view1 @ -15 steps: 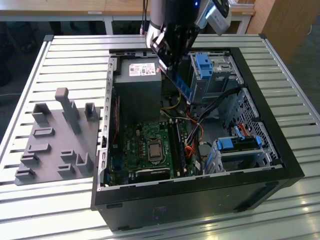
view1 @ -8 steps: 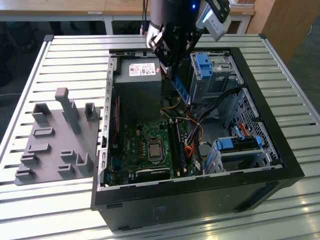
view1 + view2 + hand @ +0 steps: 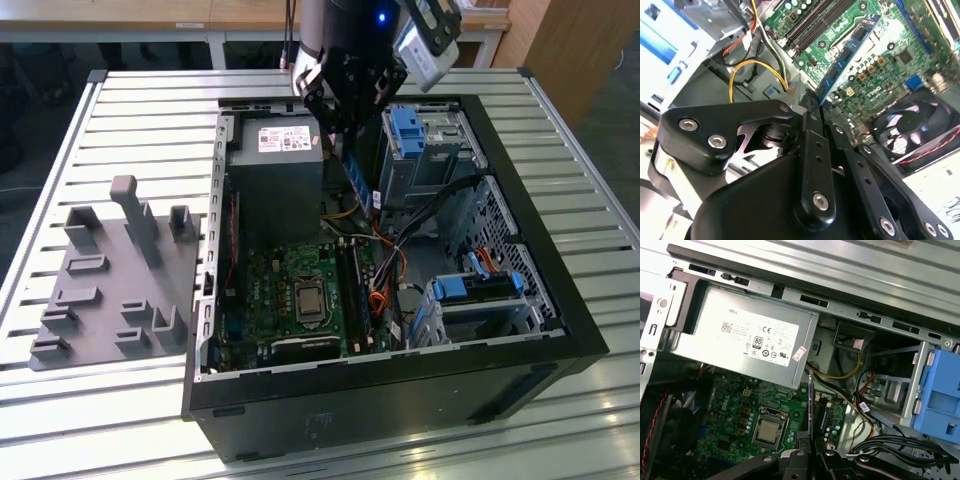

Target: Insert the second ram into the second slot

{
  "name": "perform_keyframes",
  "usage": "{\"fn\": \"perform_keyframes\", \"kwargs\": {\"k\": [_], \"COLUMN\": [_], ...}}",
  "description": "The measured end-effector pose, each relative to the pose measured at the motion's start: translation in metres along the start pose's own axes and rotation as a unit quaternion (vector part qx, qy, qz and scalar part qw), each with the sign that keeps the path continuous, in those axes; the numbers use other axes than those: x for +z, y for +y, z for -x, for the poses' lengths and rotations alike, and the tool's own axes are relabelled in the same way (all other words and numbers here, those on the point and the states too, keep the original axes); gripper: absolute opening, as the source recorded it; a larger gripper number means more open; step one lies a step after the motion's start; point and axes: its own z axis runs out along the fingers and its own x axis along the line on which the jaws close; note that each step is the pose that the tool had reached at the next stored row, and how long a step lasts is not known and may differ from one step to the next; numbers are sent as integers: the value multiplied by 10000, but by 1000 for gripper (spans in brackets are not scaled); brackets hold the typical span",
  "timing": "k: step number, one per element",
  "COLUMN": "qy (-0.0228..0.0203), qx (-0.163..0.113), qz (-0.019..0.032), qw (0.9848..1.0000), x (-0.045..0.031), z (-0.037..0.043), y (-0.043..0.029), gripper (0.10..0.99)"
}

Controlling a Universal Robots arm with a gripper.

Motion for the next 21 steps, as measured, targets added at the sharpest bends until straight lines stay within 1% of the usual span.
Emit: {"fn": "perform_keyframes", "kwargs": {"k": [3, 6, 7, 11, 13, 17, 21], "qy": [-9, -19, -25, -36, -37, -38, -41], "qx": [274, 544, 731, 1058, 1085, 1112, 1181], "qz": [-2, -3, -4, -6, -7, -6, -7], "qw": [9996, 9985, 9973, 9944, 9941, 9938, 9930], "x": [9, 20, 27, 47, 55, 72, 87], "z": [0, 0, 0, -1, -5, -20, -31], "y": [0, -1, -1, -4, -19, -79, -123], "gripper": [137, 137, 137, 137, 137, 137, 137]}}
